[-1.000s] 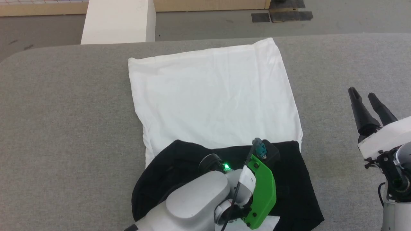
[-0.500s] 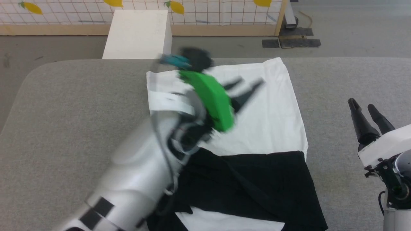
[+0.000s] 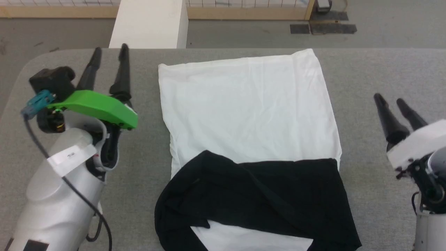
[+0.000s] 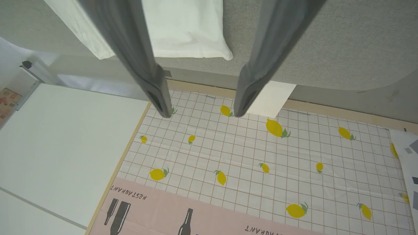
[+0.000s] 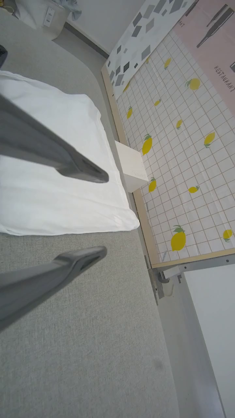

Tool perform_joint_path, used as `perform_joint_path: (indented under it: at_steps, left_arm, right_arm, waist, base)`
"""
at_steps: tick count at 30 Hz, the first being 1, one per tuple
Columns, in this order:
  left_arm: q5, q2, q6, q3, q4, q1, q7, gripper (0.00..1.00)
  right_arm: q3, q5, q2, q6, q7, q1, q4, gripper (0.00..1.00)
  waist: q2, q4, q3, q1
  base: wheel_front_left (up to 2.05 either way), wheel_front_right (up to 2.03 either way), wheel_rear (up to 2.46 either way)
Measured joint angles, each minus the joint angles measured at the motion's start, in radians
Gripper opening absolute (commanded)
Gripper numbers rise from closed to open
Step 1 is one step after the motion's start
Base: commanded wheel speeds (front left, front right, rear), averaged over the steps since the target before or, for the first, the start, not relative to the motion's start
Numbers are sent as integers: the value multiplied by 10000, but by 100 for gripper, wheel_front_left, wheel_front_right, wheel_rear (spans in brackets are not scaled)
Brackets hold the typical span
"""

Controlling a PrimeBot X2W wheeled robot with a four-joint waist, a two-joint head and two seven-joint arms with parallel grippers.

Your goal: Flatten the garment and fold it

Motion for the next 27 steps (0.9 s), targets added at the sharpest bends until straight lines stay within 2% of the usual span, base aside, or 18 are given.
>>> perform_joint_path:
  at_steps: [4,6,11,15,22,27]
  left_arm:
    - [589,132,42,811,-872,535,-136,100]
    - [1051,130,56,1319,-1478,759,-159,100]
    - [1749,-198,-48,2311,-2577,1269,-178,100]
    - [1898,-539,-234,2959,-3003,1476,-178,100]
    - [2336,-924,-663,3547,-3465,1421,-178,100]
    - [2560,-1200,-884,3762,-3628,1388,-178,100]
  right_arm:
    - [-119,-295,-2,0,420,-926,157,100]
    - [-148,-851,-10,0,811,-1626,324,100]
    - [-334,-1778,-125,0,1967,-3746,915,100]
    - [-54,-2566,-489,2,3285,-5582,1561,100]
    - [389,-3935,-1129,2,5471,-8017,2736,100]
    - [698,-4401,-1262,2,6669,-8809,3242,100]
  waist:
    - [0,15,521,0]
    - [0,30,844,0]
    - [0,101,1721,0]
    - [0,209,2528,0]
    - [0,531,3955,1]
    - [0,841,4796,3]
  base:
    - [0,0,0]
    - [0,0,0]
    - [0,0,0]
    - [0,0,0]
    - [0,0,0]
    - [0,0,0]
